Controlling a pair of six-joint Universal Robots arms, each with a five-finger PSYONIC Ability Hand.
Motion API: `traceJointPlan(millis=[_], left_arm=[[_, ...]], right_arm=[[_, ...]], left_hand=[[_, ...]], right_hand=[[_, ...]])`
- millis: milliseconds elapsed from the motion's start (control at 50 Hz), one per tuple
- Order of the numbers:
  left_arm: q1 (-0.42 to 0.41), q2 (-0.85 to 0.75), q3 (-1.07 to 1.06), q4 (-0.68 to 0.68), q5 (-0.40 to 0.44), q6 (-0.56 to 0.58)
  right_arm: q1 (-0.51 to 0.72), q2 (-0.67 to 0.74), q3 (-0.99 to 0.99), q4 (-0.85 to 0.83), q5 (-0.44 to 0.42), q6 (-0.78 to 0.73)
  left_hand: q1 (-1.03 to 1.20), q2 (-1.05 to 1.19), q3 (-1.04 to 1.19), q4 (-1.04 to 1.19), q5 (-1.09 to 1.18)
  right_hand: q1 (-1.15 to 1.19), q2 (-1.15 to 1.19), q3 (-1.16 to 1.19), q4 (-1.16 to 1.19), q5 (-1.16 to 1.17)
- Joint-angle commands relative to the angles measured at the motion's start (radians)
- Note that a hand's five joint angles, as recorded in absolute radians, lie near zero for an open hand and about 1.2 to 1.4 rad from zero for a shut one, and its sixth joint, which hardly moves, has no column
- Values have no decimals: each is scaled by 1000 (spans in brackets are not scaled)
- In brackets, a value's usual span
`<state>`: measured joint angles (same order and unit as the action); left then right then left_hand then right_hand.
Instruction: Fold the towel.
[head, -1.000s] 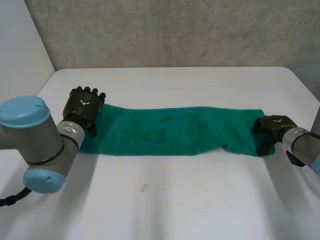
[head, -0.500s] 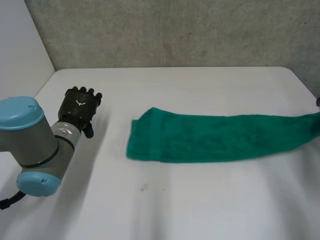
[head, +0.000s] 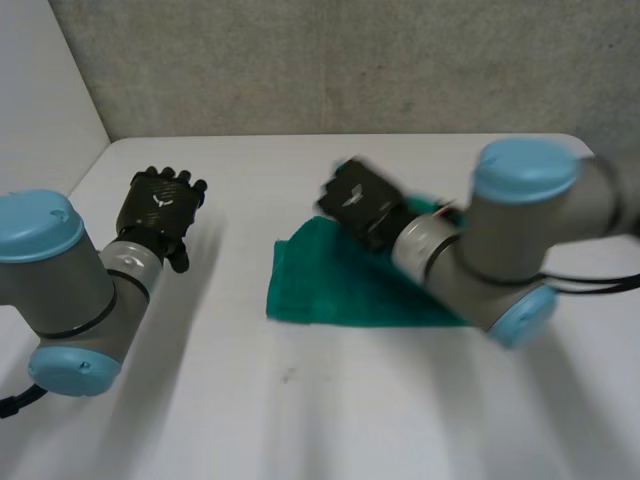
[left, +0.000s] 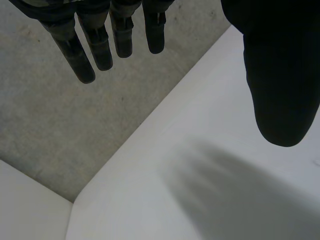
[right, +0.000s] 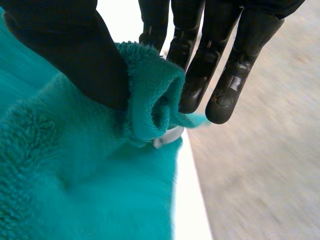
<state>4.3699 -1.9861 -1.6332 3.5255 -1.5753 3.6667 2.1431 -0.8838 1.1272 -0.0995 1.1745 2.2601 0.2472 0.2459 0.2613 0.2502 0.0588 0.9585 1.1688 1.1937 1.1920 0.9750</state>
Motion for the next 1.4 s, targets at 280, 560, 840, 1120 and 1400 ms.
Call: traceJointPlan(millis=[280,560,840,1120,1400], left_arm=[[-148,-92,208,7,15,-143],[-225,-287,384,-25,124,-310],[-224,-329,397,-236,35,-194],[-225,-292,294,-247,-23,-93],[-225,-229,277,-247,-26,-102]], right_arm=[[-133,-135,144,0,123,451],[-270,-218,424,57,125,636],[-284,-138,459,28,131,596],[-287,-126,471,-74,180,530],[-313,-87,464,-65,231,446]], left_hand=[[-7,-6,-21,-10,7],[25,26,11,22,39],[31,32,17,28,45],[2,3,-13,-2,15],[-1,0,-15,-4,12]], right_hand=[[-784,-994,-1019,-1017,-975],[-784,-994,-1019,-1017,-975],[-610,-820,-845,-843,-801],[-216,-426,-451,-450,-407],[-228,-438,-463,-461,-419]])
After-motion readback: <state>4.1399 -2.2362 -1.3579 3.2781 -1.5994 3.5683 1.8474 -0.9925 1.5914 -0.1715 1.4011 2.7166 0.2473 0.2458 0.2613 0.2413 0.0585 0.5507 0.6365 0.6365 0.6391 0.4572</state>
